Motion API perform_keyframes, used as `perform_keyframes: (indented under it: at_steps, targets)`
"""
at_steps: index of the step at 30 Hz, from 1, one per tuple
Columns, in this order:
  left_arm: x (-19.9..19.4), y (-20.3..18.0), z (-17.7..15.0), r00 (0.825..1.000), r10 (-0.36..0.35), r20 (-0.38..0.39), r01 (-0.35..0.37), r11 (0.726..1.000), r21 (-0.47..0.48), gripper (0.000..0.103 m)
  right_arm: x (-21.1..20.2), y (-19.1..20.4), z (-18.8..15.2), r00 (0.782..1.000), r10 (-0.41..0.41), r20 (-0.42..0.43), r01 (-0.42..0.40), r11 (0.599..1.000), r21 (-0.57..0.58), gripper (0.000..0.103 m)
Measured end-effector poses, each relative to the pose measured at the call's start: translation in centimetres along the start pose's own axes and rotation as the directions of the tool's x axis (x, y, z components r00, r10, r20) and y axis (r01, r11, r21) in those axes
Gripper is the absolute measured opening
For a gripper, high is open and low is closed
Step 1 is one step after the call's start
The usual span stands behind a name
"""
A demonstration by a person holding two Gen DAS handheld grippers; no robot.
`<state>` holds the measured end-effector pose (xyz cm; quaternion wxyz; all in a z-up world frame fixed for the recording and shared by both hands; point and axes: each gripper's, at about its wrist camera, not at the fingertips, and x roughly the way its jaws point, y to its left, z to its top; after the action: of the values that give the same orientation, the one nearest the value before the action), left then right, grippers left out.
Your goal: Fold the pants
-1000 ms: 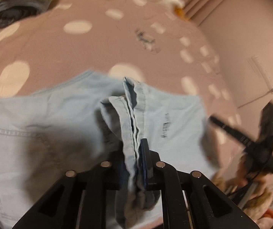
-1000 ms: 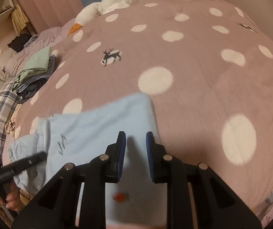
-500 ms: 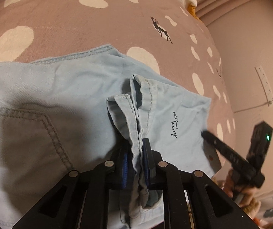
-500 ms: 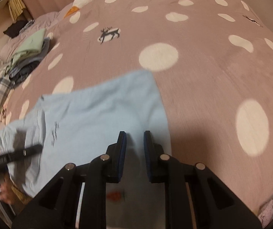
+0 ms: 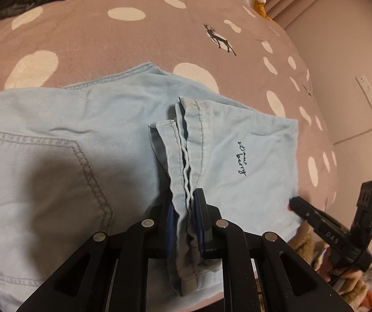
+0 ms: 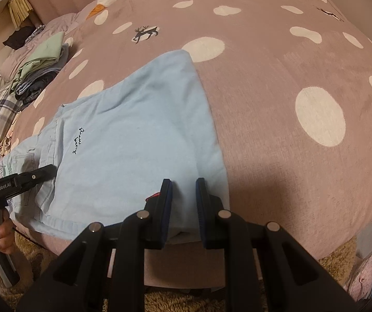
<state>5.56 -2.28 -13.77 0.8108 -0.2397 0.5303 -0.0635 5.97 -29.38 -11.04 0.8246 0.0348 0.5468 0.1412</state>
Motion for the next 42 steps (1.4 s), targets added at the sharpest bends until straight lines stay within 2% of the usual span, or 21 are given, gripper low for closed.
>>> perform_keyframes:
  at_steps: [10, 17, 33, 36, 42]
  targets:
    - [-0.4, 0.3, -1.0, 1.0, -0.005, 0.001, 0.005, 1.0, -0.014, 0.017, 0.1, 0.1, -0.1, 1.0, -0.003, 0.01, 0.003, 1.0, 0.01, 0.019]
    - [-1.2, 1.3, -2.4, 0.999, -0.05, -0.018, 0.048, 0.996, -0.071, 0.018, 0.1, 0.1, -0.2, 1.0, -0.001, 0.013, 0.001, 1.0, 0.012, 0.019]
    - [-1.8, 1.0, -2.3, 1.0, -0.013, -0.015, 0.012, 0.998, -0.061, 0.018, 0.0, 0.3, -0.3, 1.0, -0.011, 0.013, 0.01, 1.0, 0.007, 0.02]
    - [-2.1, 1.5, -2.3, 1.0, -0.018, -0.013, 0.017, 0.997, -0.072, 0.022, 0.0, 0.3, -0.3, 1.0, -0.01, 0.014, 0.009, 1.0, 0.009, 0.02]
    - [-2.6, 1.5, -2.2, 1.0, -0.007, -0.022, 0.005, 0.998, -0.064, 0.023, 0.0, 0.4, -0.3, 1.0, -0.012, 0.014, 0.012, 1.0, 0.01, 0.02]
